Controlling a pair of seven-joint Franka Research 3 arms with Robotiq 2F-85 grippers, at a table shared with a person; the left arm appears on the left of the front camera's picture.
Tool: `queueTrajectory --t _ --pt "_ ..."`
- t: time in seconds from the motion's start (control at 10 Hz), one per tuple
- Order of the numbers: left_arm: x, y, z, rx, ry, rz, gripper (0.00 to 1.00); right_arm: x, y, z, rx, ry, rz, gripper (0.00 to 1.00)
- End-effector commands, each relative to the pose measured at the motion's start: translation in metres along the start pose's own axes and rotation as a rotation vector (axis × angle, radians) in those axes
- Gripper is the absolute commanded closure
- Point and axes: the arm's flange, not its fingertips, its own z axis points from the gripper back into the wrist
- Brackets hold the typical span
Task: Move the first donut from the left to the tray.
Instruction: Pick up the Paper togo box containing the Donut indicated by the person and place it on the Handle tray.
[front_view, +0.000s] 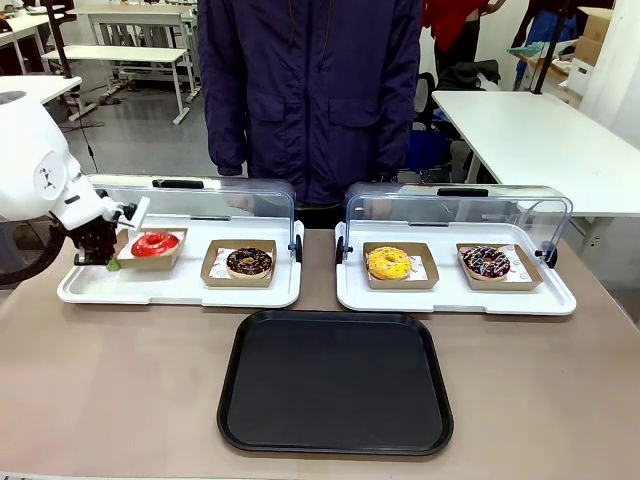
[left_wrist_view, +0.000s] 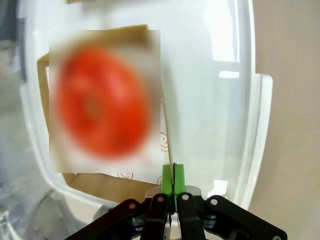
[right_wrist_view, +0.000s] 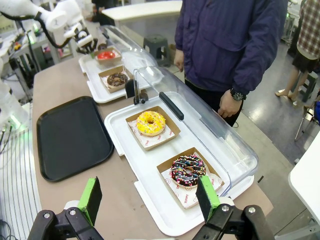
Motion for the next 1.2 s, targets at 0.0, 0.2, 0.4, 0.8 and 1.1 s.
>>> queueTrajectory --t 0.0,0.2,0.4,0.8,1.1 --pt "0.013 -0.019 0.033 0.078 -0.043 0.019 0.99 0.002 -0.002 -0.001 -0.003 -0.030 0.027 0.00" --pt "0.040 -0.031 0.061 0.104 -0.050 -0.003 0.99 0.002 -0.002 -0.001 -0.003 -0.030 0.027 0.00" --pt "0.092 -0.060 0.086 0.073 -0.089 -0.033 0.99 0.002 -0.002 -0.001 -0.003 -0.030 0.027 0.00" --pt "0.195 -0.143 0.094 0.000 -0.078 -0.132 0.99 0.002 -0.002 -0.001 -0.003 -0.030 0.027 0.00" --pt "0.235 -0.196 0.093 0.017 -0.066 -0.160 0.99 0.002 -0.002 -0.001 -0.003 -0.030 0.027 0.00"
